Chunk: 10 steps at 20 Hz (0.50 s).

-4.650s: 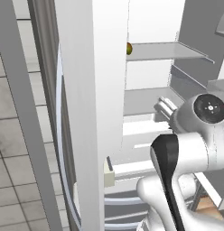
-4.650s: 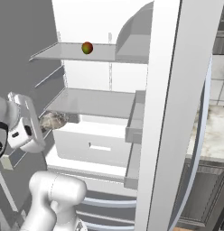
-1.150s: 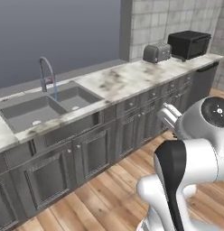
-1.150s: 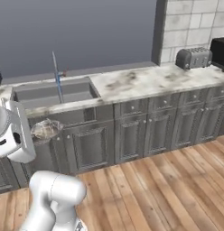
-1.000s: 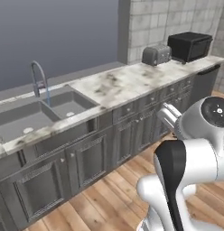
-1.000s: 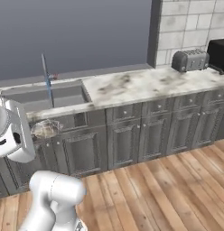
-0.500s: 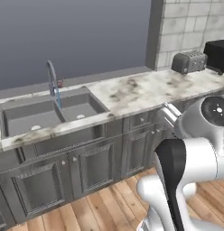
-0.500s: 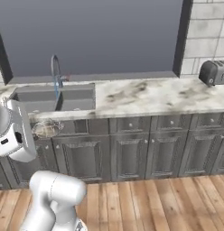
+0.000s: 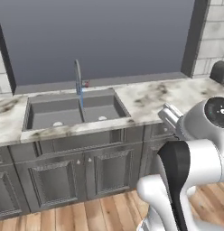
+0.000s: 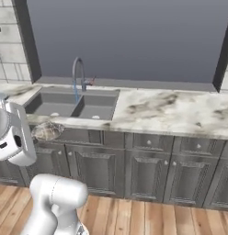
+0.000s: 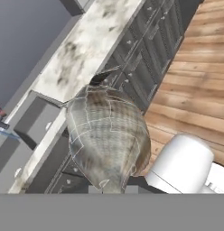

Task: Take the fish out of the fridge, briefly rinse it in the sink, and place it on the tray next to the sink.

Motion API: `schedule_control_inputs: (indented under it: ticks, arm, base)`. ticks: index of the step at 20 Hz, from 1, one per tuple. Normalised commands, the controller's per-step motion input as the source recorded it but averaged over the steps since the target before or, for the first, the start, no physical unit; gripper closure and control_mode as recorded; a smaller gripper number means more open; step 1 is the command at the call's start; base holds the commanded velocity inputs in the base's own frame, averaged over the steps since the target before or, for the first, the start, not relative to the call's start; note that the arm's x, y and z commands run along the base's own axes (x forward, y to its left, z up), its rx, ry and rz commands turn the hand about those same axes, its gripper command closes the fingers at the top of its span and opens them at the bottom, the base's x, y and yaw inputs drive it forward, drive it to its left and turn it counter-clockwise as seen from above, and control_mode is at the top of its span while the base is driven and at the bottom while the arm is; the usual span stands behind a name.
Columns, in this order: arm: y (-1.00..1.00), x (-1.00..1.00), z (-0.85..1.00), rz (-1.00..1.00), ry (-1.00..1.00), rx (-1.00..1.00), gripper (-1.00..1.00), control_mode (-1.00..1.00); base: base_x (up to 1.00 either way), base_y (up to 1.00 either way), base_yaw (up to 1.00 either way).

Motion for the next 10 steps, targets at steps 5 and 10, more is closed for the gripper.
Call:
schedule_control_inputs:
  ticks: [5, 10]
  arm:
    - [0.00, 0.00, 0.00, 0.00, 0.00, 0.00, 1.00, 1.00]
    - [0.00, 0.00, 0.00, 0.00, 0.00, 0.00, 1.00, 1.00]
  base:
    - [1.00, -0.30, 0.21]
    - [0.42, -0.19, 0.40]
